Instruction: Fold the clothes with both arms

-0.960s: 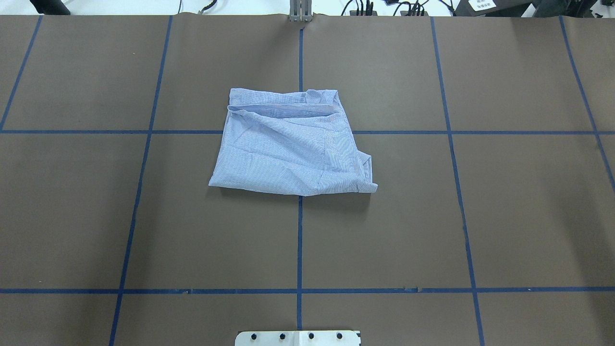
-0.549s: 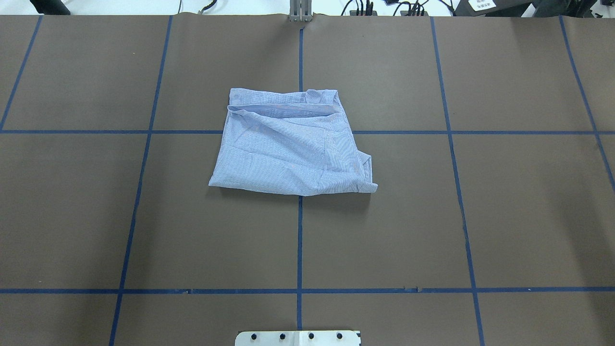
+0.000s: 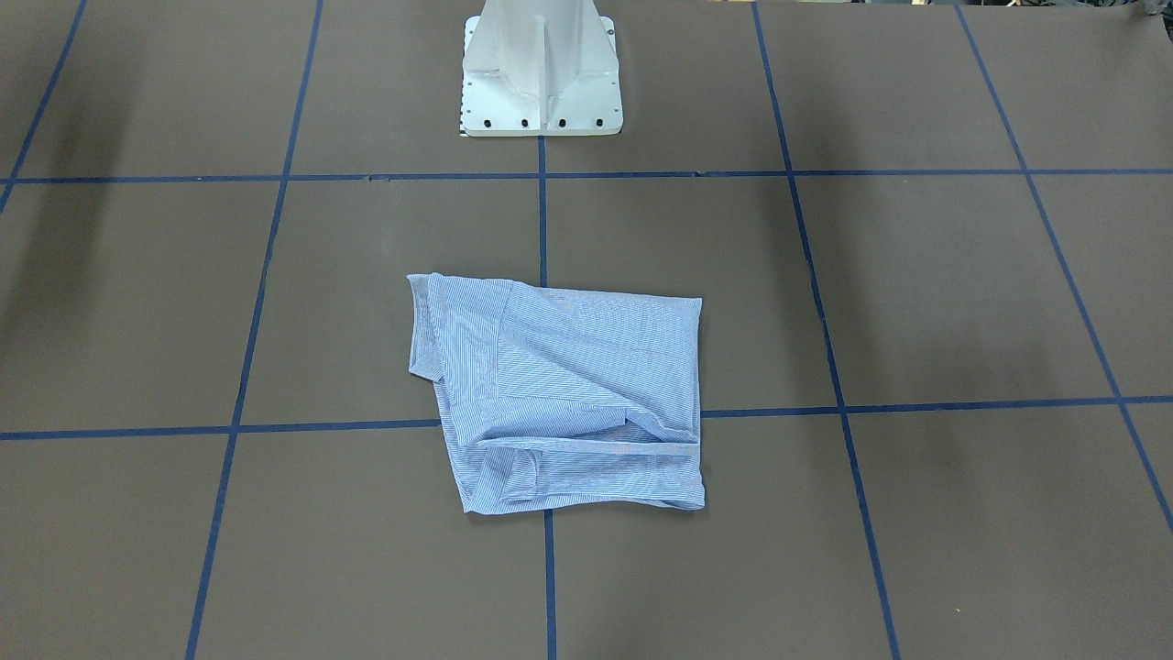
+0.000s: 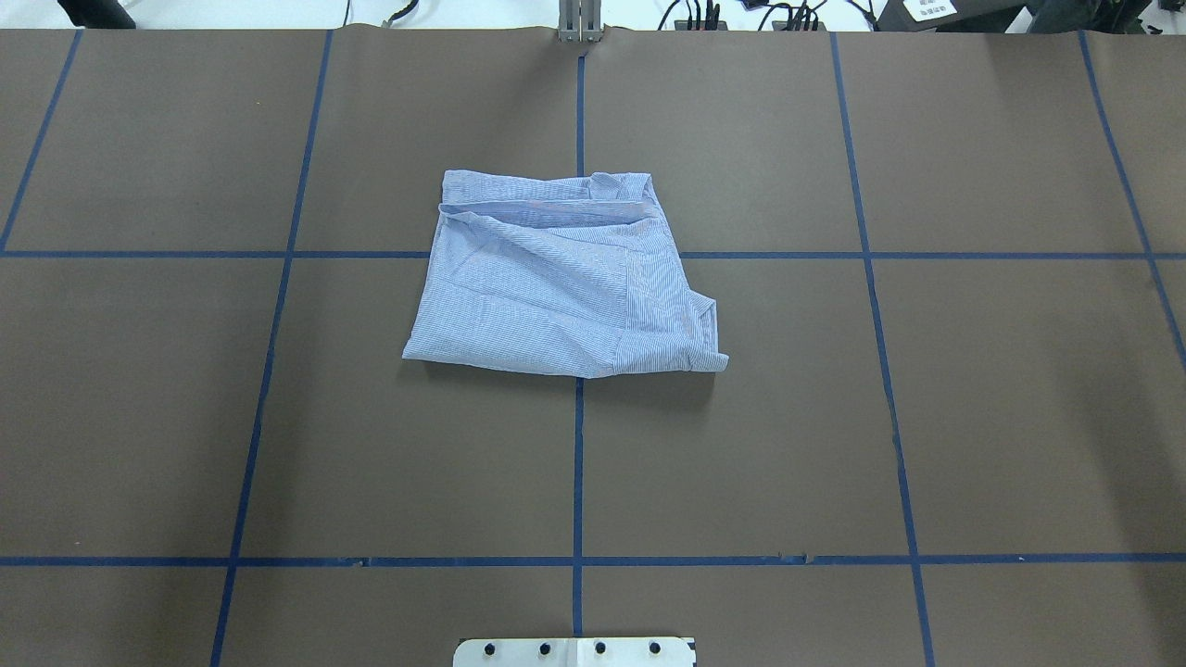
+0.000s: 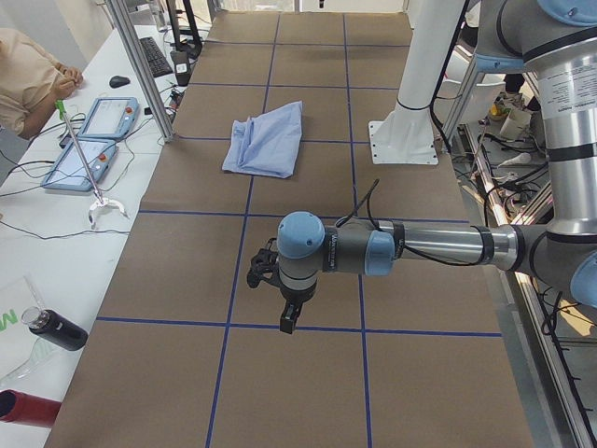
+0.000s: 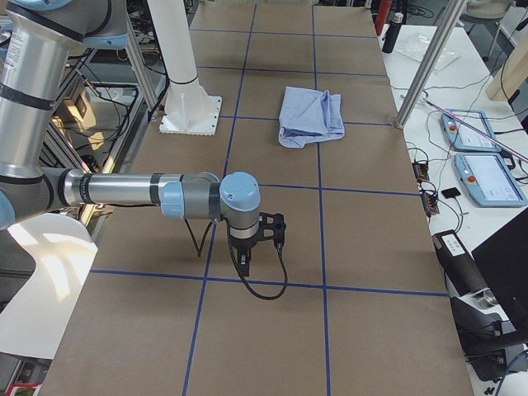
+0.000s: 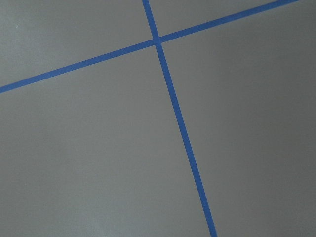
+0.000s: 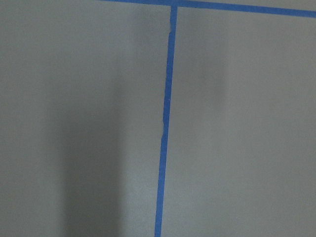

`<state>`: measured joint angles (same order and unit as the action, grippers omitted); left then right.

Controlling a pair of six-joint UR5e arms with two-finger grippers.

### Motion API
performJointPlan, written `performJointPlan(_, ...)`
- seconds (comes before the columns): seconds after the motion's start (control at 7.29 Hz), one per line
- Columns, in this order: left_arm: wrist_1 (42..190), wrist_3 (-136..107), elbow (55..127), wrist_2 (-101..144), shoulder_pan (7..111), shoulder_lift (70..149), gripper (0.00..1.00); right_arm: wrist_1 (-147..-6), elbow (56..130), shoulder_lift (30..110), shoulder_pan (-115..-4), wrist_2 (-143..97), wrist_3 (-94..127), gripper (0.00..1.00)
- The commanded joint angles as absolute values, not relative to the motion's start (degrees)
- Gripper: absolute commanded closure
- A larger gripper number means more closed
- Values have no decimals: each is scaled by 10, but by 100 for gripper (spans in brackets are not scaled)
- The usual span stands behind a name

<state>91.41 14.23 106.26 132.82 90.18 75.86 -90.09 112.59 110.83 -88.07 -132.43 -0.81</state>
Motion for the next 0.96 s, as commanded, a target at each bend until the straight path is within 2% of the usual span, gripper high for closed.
performJointPlan(0.0, 914, 143, 1063, 1328, 902, 757, 0, -900, 1126, 1107, -881, -1324, -10, 0)
performJointPlan(0.82, 913, 142, 1052, 1328, 902, 751, 0, -900, 1129, 1103, -881, -1325, -8, 0)
